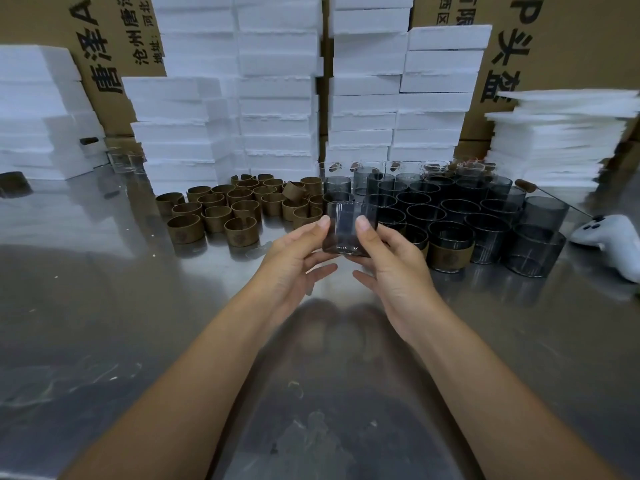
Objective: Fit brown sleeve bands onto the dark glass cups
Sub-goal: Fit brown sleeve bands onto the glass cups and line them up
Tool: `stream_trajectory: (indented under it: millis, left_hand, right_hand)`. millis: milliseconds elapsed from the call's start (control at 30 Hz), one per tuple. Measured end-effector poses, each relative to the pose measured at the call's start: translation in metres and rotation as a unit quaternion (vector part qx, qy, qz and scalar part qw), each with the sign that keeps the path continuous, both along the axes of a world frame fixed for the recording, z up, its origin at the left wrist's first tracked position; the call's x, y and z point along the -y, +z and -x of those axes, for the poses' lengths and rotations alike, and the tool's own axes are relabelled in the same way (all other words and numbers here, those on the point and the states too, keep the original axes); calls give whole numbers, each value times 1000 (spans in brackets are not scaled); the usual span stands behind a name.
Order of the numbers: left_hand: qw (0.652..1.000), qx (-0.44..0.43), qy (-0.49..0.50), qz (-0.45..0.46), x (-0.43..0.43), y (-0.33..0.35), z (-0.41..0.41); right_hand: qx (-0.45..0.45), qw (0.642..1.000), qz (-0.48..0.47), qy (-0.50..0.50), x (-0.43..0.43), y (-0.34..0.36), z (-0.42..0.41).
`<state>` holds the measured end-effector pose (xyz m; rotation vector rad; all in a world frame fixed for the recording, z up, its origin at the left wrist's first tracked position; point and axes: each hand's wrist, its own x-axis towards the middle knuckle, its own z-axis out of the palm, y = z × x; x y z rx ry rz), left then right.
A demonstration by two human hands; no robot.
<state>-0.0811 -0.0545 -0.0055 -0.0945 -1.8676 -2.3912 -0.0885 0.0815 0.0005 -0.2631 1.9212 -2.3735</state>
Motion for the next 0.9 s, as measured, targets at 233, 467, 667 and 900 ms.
stream_trajectory:
  millis: [233,467,667,900]
  left_hand:
    - [999,-12,-21,22,-4,-1,-2]
    - [999,-10,-50,-10,0,0,-1]
    - [998,-14,-47,-34,1,1,-2]
    - [994,-57,14,88,-5,1,-2]
  right_hand:
    - [-40,999,-1,19,-1,-1,1]
    - [0,998,36,42,-5,-1,6]
    - [36,996,70,41,-6,-2,9]
    - [18,1000,0,-2,-2,-3,8]
